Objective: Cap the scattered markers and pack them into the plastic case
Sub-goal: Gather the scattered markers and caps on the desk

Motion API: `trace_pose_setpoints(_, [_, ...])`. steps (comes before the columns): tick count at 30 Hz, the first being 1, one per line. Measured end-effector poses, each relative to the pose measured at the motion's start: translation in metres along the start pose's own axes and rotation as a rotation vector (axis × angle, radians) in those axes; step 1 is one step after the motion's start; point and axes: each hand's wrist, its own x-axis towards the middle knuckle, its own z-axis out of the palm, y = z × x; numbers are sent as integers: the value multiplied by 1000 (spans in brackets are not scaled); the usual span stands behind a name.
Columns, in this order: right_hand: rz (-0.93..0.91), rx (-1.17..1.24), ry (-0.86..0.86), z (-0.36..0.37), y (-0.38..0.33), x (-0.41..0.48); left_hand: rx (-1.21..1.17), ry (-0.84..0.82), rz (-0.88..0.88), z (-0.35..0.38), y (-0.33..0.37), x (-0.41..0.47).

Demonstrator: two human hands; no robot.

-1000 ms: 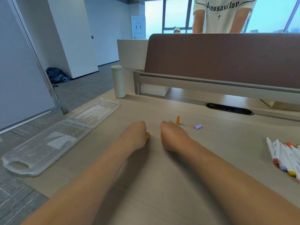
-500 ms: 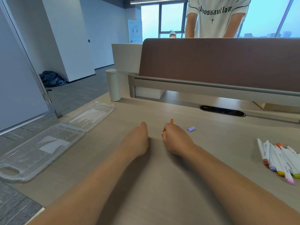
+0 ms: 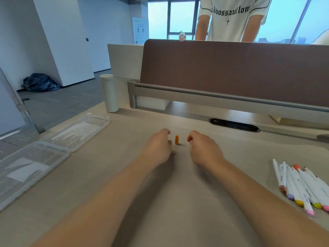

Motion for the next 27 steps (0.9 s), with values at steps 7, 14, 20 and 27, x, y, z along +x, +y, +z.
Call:
trace_pose_setpoints(7, [-18,-176,-89,-1,22,10,158,-41,106,15,7,18])
trace_pose_setpoints(14, [-39,-233,-148,-2,26,14,299,-41,128,23,14,30])
trace_pose_setpoints(20, [-18,-262,-154,-5,29,10,242,-79,93,24,18,22])
trace_pose_setpoints(27, [48,-109,-157,-18,34,-13,46,-146,84,16,41,-6])
